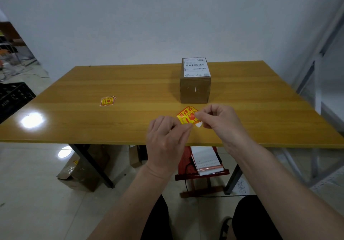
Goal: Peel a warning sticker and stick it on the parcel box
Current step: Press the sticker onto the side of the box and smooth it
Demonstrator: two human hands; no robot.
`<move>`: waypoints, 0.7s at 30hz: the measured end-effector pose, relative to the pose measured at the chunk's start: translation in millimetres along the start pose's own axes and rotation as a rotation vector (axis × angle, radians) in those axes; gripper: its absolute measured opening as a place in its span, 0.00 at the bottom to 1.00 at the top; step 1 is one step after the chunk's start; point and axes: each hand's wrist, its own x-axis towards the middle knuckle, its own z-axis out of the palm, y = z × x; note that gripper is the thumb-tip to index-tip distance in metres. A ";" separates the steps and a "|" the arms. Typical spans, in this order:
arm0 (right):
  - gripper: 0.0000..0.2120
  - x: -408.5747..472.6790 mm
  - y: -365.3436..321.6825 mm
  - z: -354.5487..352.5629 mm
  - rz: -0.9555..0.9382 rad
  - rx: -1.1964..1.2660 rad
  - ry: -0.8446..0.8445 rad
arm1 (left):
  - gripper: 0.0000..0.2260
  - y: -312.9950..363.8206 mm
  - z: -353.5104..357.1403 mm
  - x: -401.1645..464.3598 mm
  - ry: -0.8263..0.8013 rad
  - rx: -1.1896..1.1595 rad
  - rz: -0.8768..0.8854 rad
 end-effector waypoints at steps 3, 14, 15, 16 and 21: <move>0.07 0.6 2.0 -0.1 -0.012 0.017 0.019 | 0.10 1.4 0.7 -0.9 -0.017 -0.022 -0.025; 0.08 5.2 8.5 -5.8 -0.054 0.026 0.063 | 0.10 7.2 -11.7 19.2 -0.174 -0.475 -0.809; 0.07 3.9 8.5 -4.9 -0.055 0.048 0.075 | 0.08 5.7 -13.3 25.3 -0.238 -0.576 -0.983; 0.06 2.2 8.6 -3.3 -0.052 0.077 0.091 | 0.06 4.9 -14.7 29.7 -0.303 -0.690 -1.133; 0.02 -8.3 13.6 7.8 -0.017 0.148 0.148 | 0.11 9.2 -12.6 29.5 -0.366 -0.850 -1.366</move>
